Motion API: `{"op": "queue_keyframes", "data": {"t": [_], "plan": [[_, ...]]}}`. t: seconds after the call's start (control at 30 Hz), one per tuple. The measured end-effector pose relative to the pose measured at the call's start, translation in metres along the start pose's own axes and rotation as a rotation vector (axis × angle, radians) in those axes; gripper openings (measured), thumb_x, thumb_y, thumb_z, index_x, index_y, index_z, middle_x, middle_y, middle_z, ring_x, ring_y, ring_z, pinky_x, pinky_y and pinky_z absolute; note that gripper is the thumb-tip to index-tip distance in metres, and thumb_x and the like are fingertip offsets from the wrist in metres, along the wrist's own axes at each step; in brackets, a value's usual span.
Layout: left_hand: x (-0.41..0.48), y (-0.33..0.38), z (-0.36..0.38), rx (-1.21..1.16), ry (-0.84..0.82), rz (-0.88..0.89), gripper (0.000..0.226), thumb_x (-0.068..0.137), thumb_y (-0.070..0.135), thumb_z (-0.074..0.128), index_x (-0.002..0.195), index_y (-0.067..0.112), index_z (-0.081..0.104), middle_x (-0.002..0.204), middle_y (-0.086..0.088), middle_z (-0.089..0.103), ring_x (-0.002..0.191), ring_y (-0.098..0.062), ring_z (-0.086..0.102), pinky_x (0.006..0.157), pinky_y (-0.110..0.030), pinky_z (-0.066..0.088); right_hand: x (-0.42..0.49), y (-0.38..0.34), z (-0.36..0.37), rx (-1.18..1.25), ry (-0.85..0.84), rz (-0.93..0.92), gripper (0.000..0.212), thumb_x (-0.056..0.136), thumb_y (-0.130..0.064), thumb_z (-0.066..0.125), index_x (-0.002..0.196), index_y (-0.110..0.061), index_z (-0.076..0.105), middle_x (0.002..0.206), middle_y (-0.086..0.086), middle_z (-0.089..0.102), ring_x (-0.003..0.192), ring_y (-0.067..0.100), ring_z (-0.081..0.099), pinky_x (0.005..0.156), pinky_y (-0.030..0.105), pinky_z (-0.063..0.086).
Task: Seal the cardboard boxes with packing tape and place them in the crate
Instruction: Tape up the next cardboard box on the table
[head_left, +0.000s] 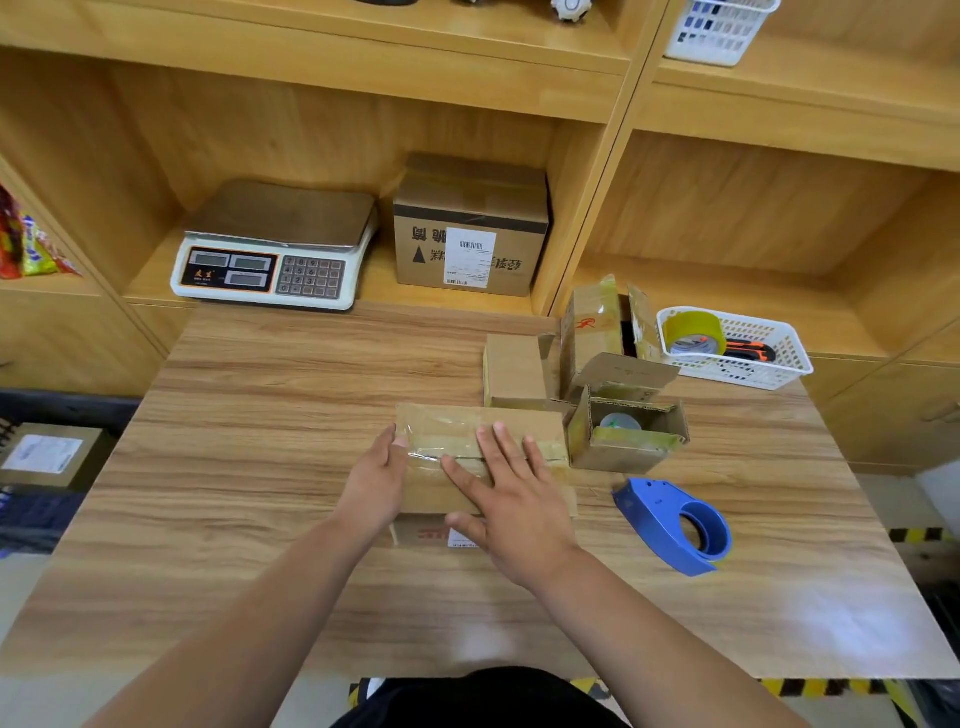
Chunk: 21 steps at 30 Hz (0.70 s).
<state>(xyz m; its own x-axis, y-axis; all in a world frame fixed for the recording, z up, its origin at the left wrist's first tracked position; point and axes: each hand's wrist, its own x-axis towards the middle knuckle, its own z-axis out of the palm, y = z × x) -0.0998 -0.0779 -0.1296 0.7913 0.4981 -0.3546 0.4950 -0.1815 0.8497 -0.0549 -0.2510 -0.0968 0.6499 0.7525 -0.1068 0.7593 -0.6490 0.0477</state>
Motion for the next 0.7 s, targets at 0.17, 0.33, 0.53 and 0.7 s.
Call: {"op": "queue_keyframes", "data": {"t": [0.17, 0.33, 0.53, 0.7], "plan": [[0.0, 0.0, 0.001, 0.015, 0.025, -0.007, 0.05, 0.102, 0.036, 0.031, 0.147, 0.016, 0.031, 0.145, -0.009, 0.043, 0.129, -0.023, 0.042, 0.092, -0.021, 0.025, -0.016, 0.015, 0.0, -0.003, 0.025, 0.077, 0.057, 0.093, -0.06, 0.018, 0.138, -0.038, 0.044, 0.148, 0.016, 0.038, 0.141, 0.033, 0.028, 0.112, 0.054, 0.026], [-0.005, 0.002, 0.001, 0.0, 0.024, -0.012, 0.05, 0.102, 0.037, 0.031, 0.147, 0.017, 0.032, 0.123, -0.001, 0.053, 0.09, -0.008, 0.044, 0.082, -0.018, 0.026, -0.033, 0.041, -0.001, 0.021, 0.002, 0.165, 0.068, 0.09, -0.064, -0.003, 0.143, -0.04, 0.032, 0.155, 0.014, 0.022, 0.145, 0.033, 0.006, 0.116, 0.05, 0.004], [-0.004, -0.001, 0.002, -0.027, 0.056, -0.022, 0.048, 0.1, 0.041, 0.033, 0.142, 0.018, 0.042, 0.126, -0.001, 0.055, 0.114, -0.019, 0.048, 0.092, -0.025, 0.03, -0.052, 0.067, 0.003, 0.053, 0.008, 0.245, 0.083, 0.079, -0.068, -0.021, 0.146, -0.042, 0.019, 0.16, 0.007, 0.0, 0.141, 0.025, -0.024, 0.118, 0.041, -0.011], [-0.008, 0.007, 0.003, -0.017, 0.127, -0.026, 0.028, 0.099, 0.036, 0.039, 0.09, 0.018, 0.059, 0.083, 0.0, 0.059, 0.09, -0.027, 0.054, 0.073, -0.031, 0.035, -0.043, 0.061, -0.001, 0.105, 0.037, 0.327, 0.072, 0.089, -0.066, 0.006, 0.147, -0.032, 0.031, 0.16, 0.004, 0.006, 0.147, 0.021, -0.002, 0.117, 0.036, 0.0]]}}
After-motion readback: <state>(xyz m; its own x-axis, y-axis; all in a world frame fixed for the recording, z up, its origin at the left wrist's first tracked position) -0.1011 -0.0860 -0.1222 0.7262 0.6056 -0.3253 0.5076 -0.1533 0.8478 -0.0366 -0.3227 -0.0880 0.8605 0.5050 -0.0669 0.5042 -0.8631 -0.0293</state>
